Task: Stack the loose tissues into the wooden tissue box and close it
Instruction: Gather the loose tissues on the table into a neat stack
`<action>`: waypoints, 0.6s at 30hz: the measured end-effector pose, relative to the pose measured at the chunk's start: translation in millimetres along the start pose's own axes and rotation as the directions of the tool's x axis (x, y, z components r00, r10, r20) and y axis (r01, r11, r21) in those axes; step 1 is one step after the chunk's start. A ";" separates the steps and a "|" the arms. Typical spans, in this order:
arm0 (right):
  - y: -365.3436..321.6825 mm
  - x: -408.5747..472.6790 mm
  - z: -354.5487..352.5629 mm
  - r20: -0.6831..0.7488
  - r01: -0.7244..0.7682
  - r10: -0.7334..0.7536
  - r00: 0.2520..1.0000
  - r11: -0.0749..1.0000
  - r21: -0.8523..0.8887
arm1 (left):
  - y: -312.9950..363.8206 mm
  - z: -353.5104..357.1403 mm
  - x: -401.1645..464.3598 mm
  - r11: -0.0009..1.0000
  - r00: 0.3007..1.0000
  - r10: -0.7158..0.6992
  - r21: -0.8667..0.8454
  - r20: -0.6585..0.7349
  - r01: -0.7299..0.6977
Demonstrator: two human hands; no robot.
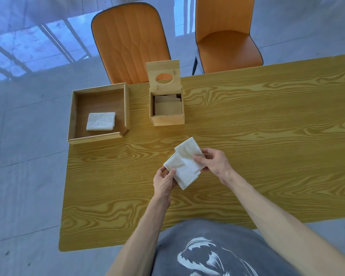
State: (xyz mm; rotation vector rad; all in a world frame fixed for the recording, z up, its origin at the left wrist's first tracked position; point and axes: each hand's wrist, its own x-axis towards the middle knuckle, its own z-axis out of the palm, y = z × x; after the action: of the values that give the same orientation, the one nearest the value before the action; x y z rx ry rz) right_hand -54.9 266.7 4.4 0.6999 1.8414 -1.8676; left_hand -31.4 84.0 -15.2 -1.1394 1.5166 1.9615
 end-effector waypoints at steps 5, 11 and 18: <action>13.7 -5.8 13.5 0.121 0.000 0.013 0.993 0.994 -0.107 | -0.8 -5.2 -3.6 1.000 0.999 -0.018 -0.012 0.029 0.019; 24.1 -6.9 22.4 0.051 0.071 -0.057 0.997 0.935 -0.347 | 0.3 -10.9 -9.3 0.998 0.993 -0.039 -0.054 0.115 0.045; 19.8 -13.0 26.4 0.031 0.138 -0.152 0.988 0.770 -0.623 | 6.2 -17.3 -8.8 0.999 0.973 -0.038 0.045 0.229 0.029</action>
State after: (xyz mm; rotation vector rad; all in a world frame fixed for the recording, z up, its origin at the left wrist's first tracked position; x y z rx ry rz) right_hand -34.0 239.1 -3.2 0.3401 2.3941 -1.1796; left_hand -24.8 67.2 -5.7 -0.8796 1.4001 1.9540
